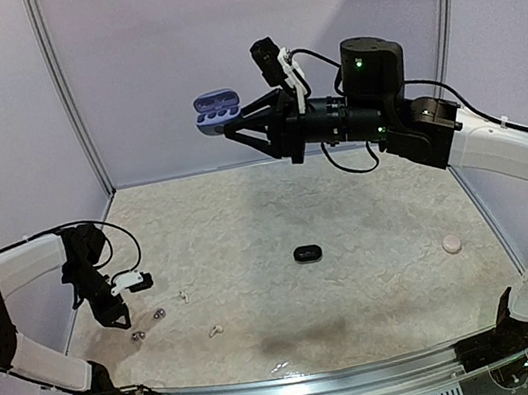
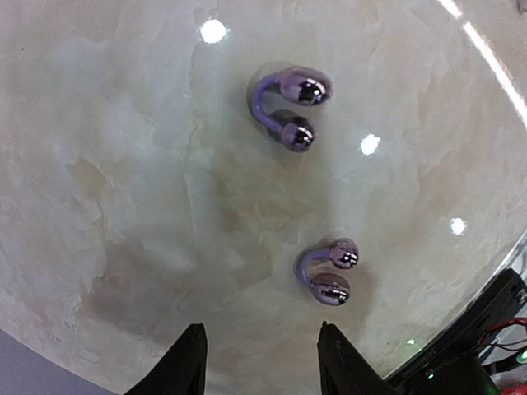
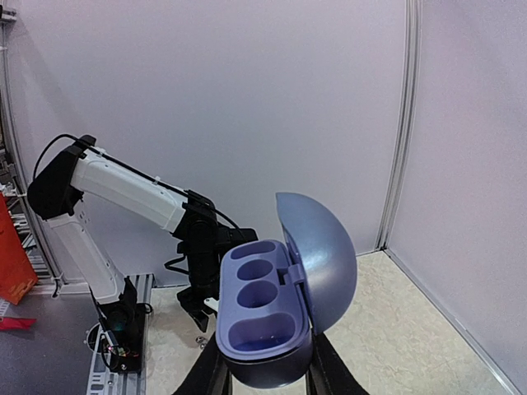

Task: Insert the wireless bluetooth earbuds into the charging case
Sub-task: Pick up the left earbud from the center of the board.

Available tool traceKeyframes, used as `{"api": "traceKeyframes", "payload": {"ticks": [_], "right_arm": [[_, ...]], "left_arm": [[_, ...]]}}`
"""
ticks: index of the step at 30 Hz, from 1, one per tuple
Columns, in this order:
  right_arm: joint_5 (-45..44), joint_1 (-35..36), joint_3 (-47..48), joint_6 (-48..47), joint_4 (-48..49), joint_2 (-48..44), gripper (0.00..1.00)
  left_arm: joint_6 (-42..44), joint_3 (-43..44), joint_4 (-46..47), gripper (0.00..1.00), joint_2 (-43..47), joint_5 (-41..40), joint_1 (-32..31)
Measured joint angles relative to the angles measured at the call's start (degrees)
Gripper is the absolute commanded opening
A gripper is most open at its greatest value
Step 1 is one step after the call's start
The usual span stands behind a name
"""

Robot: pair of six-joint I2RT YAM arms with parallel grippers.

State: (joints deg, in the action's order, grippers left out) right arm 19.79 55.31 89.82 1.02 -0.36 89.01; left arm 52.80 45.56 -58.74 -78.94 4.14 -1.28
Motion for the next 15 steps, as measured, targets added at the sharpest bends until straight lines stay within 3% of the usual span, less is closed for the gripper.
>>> {"api": "traceKeyframes", "payload": {"ticks": [15], "right_arm": [[-0.7, 0.0, -0.7, -1.6, -0.2, -1.6, 0.00]], "left_arm": [[-5.1, -0.6, 4.0, 0.45, -6.1, 0.8, -0.4]]}}
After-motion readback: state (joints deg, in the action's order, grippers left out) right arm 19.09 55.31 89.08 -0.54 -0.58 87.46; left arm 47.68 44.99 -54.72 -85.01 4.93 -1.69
